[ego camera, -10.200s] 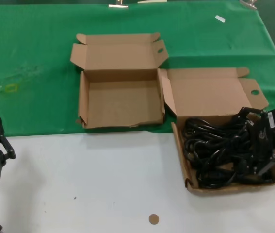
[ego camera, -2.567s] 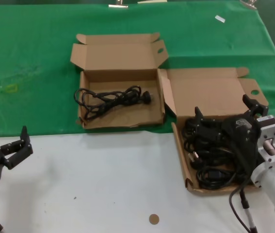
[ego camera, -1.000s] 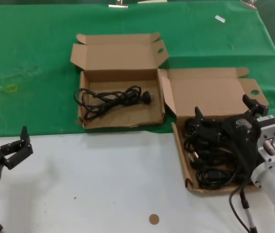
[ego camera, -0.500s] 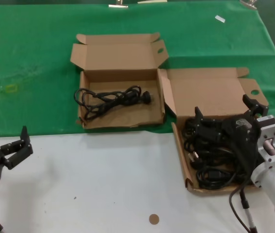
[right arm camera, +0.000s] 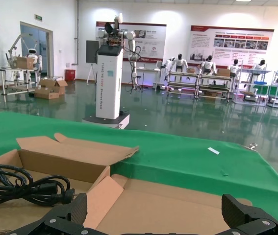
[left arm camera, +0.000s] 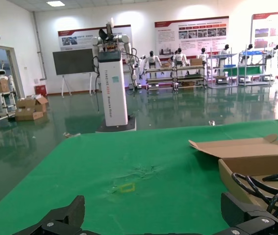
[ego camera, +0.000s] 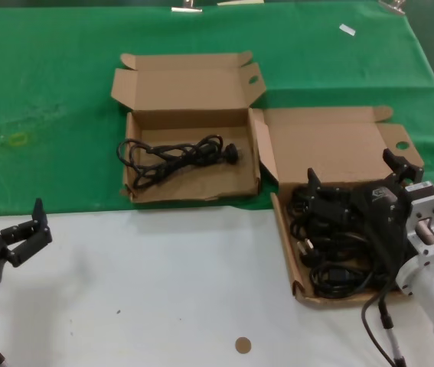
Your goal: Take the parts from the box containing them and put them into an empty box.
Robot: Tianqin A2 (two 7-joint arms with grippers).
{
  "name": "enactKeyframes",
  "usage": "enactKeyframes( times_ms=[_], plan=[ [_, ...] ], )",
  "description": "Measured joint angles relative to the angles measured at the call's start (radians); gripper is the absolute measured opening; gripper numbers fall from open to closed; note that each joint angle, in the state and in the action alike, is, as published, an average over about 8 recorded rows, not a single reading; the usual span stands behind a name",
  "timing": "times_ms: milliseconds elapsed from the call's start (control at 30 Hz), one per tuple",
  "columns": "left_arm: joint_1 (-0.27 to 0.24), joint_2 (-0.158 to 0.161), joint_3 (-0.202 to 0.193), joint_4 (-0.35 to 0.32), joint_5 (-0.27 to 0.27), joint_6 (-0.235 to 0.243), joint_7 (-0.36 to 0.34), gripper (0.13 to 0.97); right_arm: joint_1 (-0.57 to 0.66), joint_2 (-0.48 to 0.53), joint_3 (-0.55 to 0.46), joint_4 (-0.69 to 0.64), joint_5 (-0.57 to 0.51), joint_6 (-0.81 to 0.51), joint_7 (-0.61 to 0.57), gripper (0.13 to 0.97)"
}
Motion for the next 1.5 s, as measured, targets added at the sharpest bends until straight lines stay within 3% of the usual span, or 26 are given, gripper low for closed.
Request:
enactKeyframes(
  times_ms=[1500],
  plan=[
    [0.000, 0.000, 0.000, 0.000, 0.000, 0.000, 0.000, 0.966, 0.000, 0.000, 0.000, 0.000, 0.000, 0.000, 0.000, 0.966]
  ],
)
